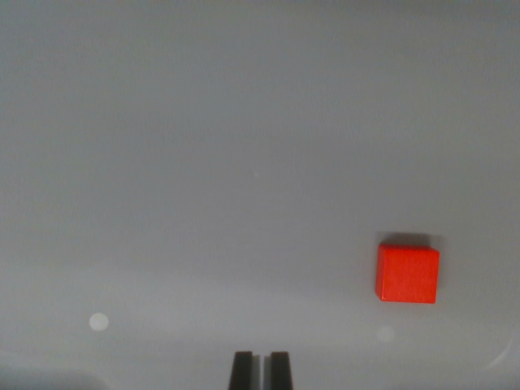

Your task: Reach red block

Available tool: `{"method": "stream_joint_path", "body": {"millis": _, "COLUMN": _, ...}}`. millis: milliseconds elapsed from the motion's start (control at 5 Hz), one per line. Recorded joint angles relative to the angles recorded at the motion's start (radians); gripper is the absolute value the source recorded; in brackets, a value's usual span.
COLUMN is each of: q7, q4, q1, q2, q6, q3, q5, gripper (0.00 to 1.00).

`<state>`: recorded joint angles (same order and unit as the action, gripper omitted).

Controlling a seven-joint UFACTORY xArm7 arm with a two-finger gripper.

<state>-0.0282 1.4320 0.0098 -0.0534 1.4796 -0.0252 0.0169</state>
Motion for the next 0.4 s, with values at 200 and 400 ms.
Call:
{"method": "stream_joint_path", "body": {"millis": 200, "q7": -0.001, "q4": -0.024, "q1": -0.0054, "q2": -0.006, "q6": -0.035, "q3": 0.005, "q5": 0.0021, "gripper": 0.00}}
{"method": "stream_joint_path", "body": {"millis": 400, "q7": -0.001, "q4": -0.024, "q1": -0.0054, "q2": -0.006, "q6": -0.035, "q3": 0.005, "q5": 0.0021, "gripper": 0.00}}
